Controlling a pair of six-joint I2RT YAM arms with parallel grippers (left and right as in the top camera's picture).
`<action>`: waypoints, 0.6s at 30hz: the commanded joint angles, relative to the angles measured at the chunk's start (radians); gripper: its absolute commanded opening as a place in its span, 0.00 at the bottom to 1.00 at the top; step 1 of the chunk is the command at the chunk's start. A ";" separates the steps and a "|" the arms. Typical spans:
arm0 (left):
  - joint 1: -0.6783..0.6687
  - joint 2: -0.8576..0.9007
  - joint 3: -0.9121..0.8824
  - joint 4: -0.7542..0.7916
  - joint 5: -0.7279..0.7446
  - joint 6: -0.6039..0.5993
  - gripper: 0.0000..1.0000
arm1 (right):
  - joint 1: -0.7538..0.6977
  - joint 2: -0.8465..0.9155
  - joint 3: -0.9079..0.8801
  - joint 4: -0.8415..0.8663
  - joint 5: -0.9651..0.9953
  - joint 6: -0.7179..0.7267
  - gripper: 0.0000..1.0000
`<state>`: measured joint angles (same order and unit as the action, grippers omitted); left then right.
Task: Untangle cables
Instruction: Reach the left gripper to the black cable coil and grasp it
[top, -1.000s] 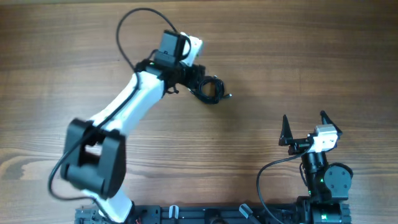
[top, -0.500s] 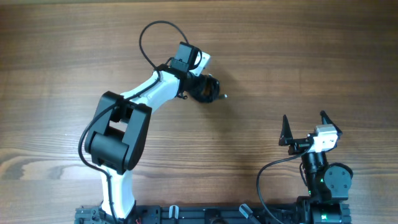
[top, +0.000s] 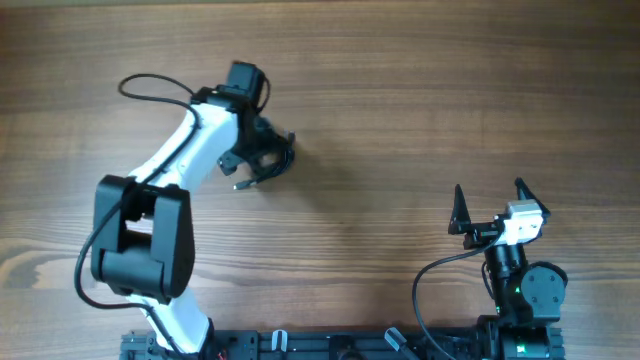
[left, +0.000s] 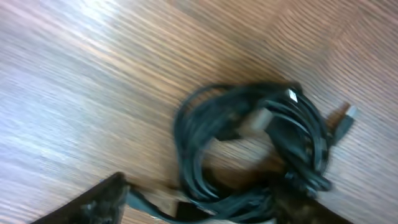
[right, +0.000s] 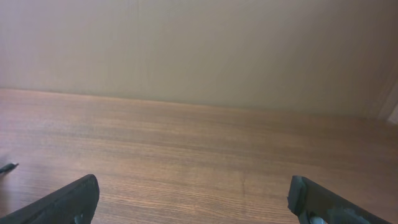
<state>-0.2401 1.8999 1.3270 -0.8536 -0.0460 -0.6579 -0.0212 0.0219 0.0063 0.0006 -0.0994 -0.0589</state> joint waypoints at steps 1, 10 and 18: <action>0.050 -0.018 -0.001 -0.036 0.004 0.066 0.67 | 0.005 -0.008 -0.001 0.004 0.011 -0.018 1.00; 0.044 -0.004 -0.143 0.091 0.076 0.222 0.40 | 0.005 -0.008 -0.001 0.004 0.011 -0.018 1.00; 0.044 -0.009 -0.266 0.269 0.114 0.085 0.04 | 0.005 -0.008 -0.001 0.004 0.011 -0.018 1.00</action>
<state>-0.1944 1.8698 1.0966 -0.5777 0.0261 -0.4629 -0.0212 0.0219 0.0063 0.0006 -0.0994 -0.0589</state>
